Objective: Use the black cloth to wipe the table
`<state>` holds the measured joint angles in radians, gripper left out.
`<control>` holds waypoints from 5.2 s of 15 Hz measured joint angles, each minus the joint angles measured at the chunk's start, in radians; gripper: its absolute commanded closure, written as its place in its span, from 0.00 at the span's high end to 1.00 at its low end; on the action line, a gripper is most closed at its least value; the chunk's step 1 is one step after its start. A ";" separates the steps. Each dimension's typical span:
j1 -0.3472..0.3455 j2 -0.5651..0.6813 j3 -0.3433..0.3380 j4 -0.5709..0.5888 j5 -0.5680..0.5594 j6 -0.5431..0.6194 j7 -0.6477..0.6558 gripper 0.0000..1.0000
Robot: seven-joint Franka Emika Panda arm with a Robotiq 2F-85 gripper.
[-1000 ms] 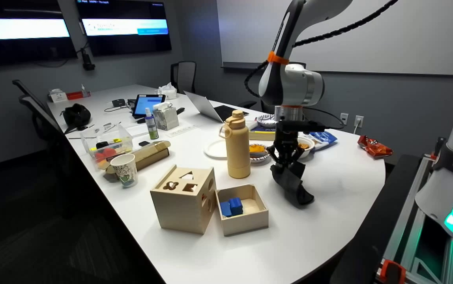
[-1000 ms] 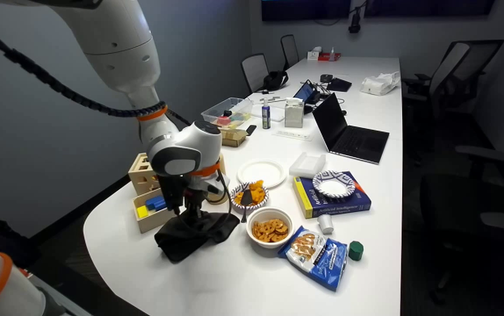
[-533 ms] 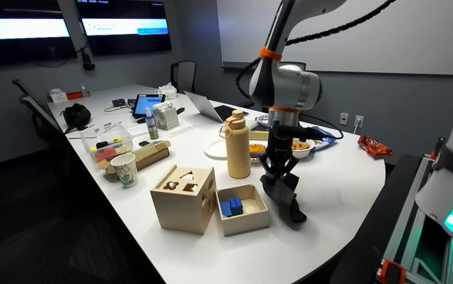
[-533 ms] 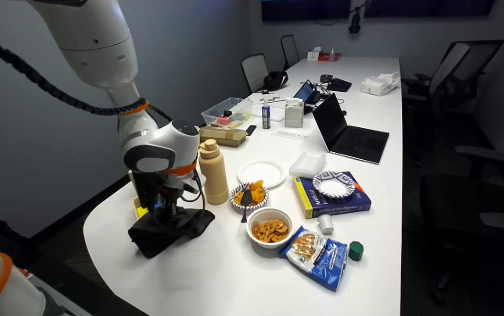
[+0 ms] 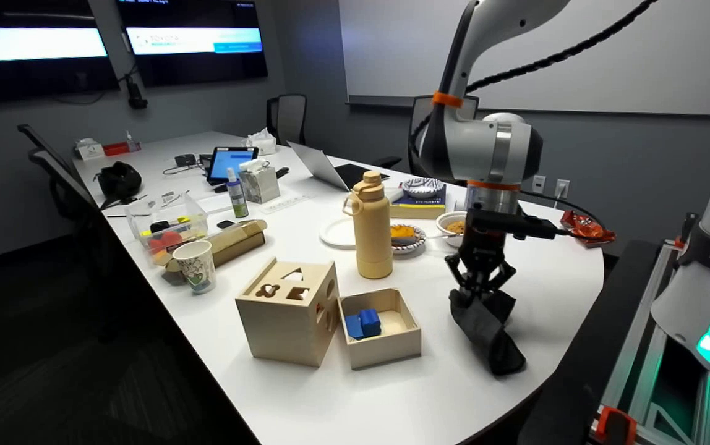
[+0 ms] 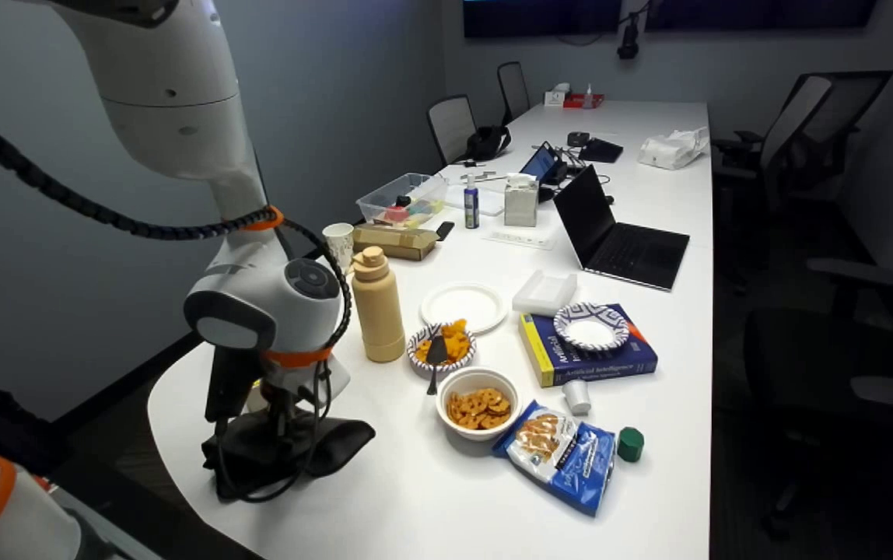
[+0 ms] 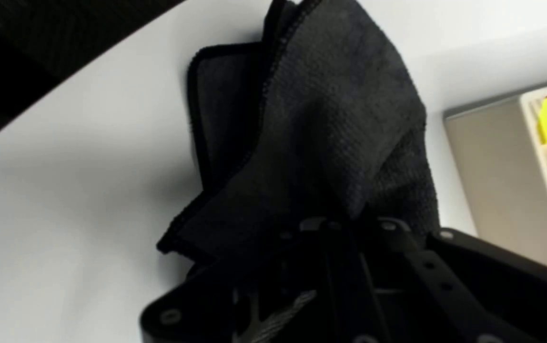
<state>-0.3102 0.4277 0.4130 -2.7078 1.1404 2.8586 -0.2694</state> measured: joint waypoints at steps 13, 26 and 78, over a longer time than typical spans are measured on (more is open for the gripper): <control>-0.099 0.042 -0.111 0.008 0.052 0.074 -0.049 0.02; -0.006 0.071 0.033 0.052 0.058 0.074 -0.040 0.02; 0.150 0.279 -0.475 0.554 -0.425 -0.495 0.427 0.02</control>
<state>-0.1603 0.7072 -0.0624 -2.1542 0.7157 2.3638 0.1571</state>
